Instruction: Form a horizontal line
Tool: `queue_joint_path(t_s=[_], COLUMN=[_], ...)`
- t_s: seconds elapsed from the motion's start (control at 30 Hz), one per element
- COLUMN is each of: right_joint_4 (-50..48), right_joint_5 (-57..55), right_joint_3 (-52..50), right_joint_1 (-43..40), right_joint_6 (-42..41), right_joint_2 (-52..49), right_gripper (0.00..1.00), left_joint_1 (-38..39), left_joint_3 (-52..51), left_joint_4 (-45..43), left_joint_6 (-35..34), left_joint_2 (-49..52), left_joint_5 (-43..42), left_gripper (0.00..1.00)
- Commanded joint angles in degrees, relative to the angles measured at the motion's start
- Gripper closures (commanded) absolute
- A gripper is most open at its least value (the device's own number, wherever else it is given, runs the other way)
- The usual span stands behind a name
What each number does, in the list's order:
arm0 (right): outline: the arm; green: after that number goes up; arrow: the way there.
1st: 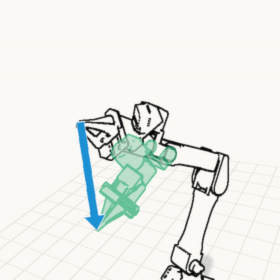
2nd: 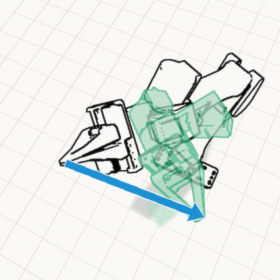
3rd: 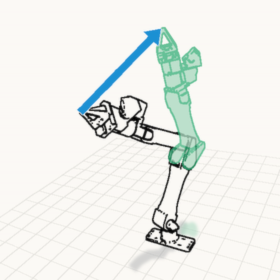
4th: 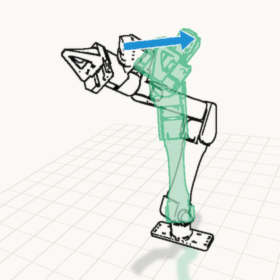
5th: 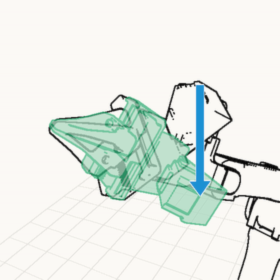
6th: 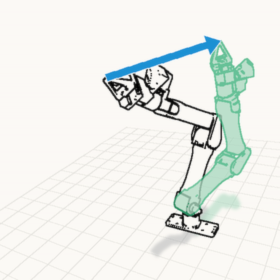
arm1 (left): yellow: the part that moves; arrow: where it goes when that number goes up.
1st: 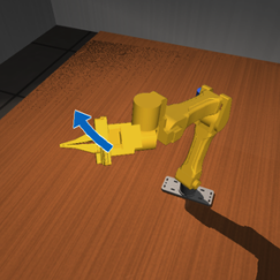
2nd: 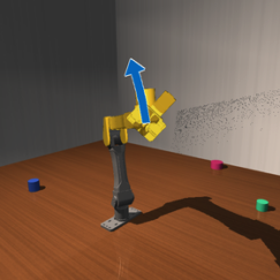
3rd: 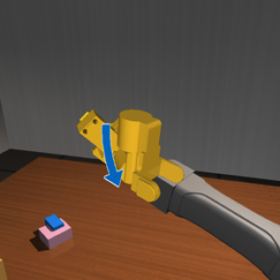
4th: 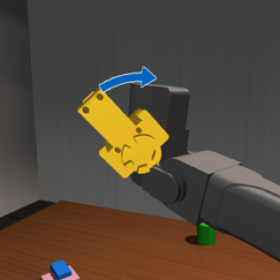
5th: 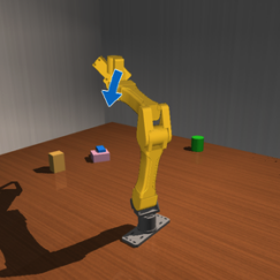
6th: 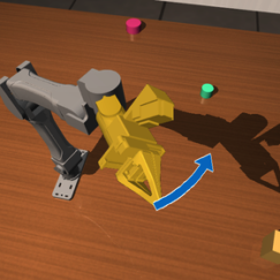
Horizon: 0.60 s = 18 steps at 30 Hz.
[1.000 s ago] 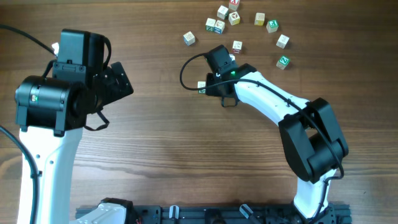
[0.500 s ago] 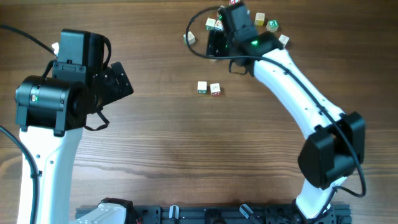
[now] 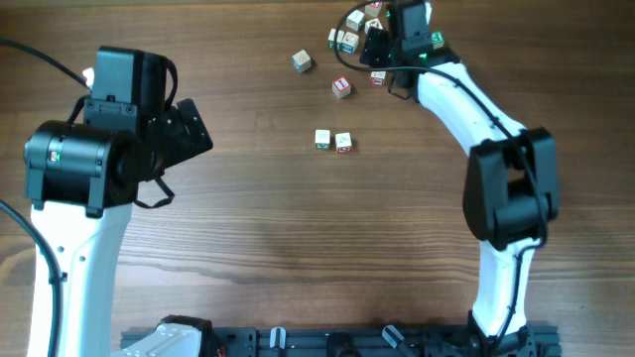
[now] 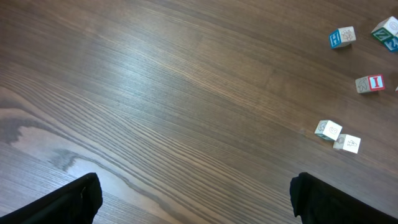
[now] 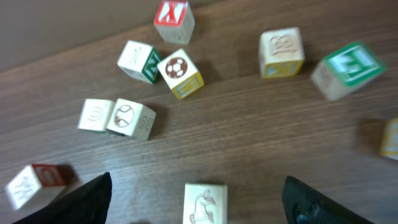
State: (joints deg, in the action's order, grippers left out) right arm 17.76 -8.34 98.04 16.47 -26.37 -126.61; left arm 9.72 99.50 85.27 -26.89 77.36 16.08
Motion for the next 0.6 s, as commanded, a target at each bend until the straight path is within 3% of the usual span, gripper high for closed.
queue_joint_path(t_s=[0.0, 0.1, 0.33, 0.57], right_joint_4=[-1.77, -2.21, -1.25, 7.15], right_joint_5=[0.44, 0.42, 0.44, 0.85], right_joint_3=[0.66, 0.66, 0.66, 0.66], right_joint_1=[0.37, 0.48, 0.48, 0.48], right_joint_6=[-1.73, -2.29, -2.01, 3.91], right_joint_2=[-5.03, -7.5, -8.68, -3.06], right_gripper=[0.13, 0.2, 0.53, 0.66], left_joint_1=[-0.35, -0.35, -0.35, -0.35], left_joint_3=[0.15, 0.15, 0.15, 0.15], left_joint_4=[-0.13, -0.13, -0.13, -0.13], left_joint_6=[-0.55, -0.57, -0.55, -0.55], left_joint_2=[0.0, 0.0, 0.0, 0.0], left_joint_5=[0.7, 0.68, 0.68, 0.68], left_gripper=[0.0, 0.0, 0.0, 0.0])
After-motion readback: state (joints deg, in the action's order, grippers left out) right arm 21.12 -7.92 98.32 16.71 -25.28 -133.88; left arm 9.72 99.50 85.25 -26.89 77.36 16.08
